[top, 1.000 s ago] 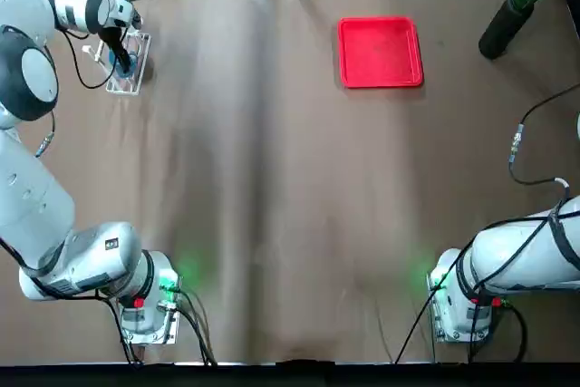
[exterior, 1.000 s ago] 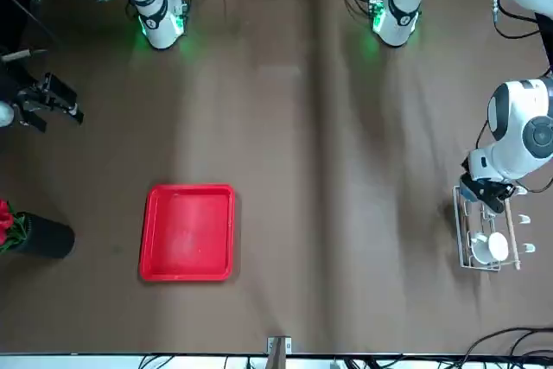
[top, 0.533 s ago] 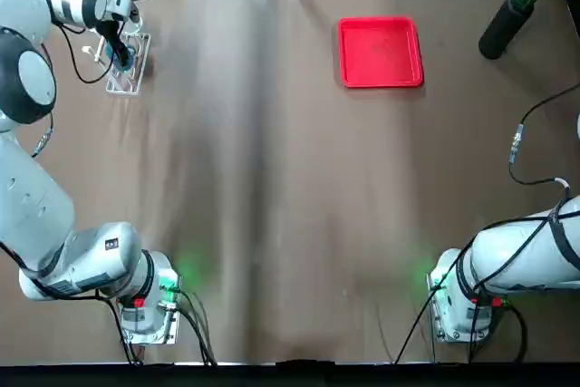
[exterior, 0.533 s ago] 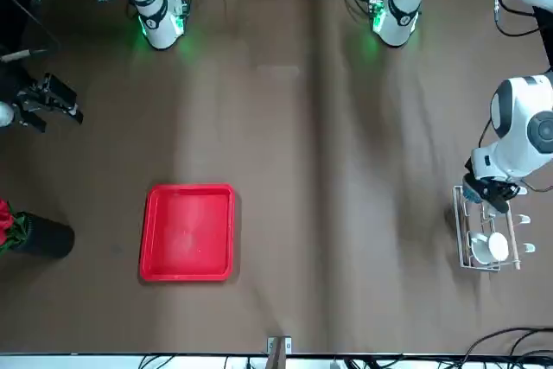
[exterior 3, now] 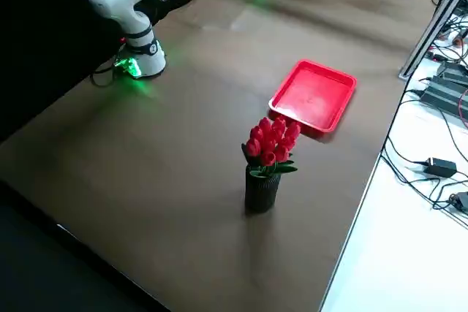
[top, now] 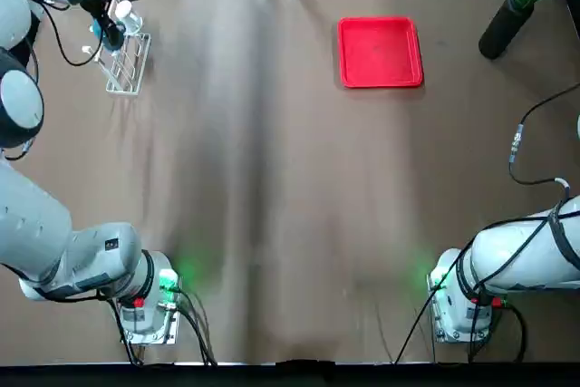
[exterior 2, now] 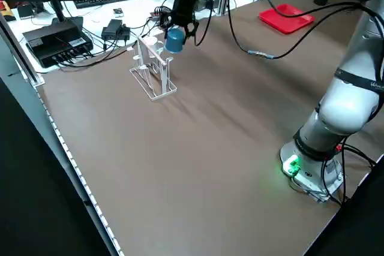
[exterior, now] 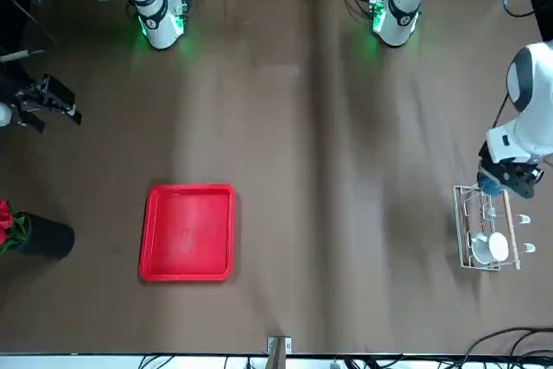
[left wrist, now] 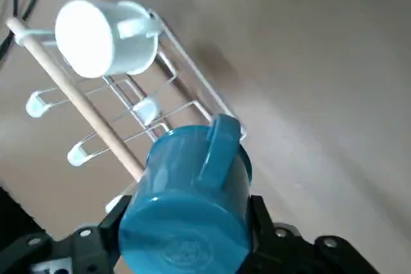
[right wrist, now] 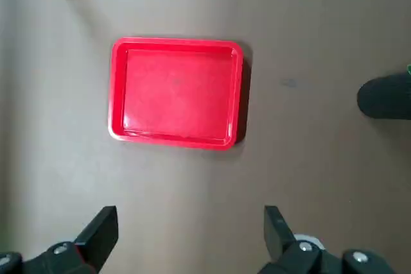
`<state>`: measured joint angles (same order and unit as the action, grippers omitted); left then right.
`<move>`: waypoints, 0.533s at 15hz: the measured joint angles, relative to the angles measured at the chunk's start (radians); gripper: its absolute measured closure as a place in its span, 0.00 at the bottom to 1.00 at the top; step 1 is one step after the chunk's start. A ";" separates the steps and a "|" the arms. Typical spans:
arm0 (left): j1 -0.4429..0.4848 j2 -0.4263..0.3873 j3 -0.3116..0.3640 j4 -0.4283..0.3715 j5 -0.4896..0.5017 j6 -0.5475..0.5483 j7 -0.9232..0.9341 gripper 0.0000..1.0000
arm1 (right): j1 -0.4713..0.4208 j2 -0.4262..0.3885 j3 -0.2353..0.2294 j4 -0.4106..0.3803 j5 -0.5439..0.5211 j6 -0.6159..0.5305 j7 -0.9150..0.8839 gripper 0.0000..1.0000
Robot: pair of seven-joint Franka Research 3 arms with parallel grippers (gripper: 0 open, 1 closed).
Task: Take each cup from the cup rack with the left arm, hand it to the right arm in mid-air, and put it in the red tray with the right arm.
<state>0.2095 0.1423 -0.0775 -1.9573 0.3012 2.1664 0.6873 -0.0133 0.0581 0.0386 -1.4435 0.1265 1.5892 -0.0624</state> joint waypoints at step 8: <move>-0.007 -0.075 -0.197 0.084 -0.354 -0.231 -0.191 0.24 | -0.002 0.000 -0.007 0.000 -0.021 0.002 0.000 0.00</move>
<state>0.2029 0.0677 -0.2741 -1.8730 -0.0528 1.9357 0.4965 -0.0153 0.0581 0.0316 -1.4434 0.1055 1.5914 -0.0624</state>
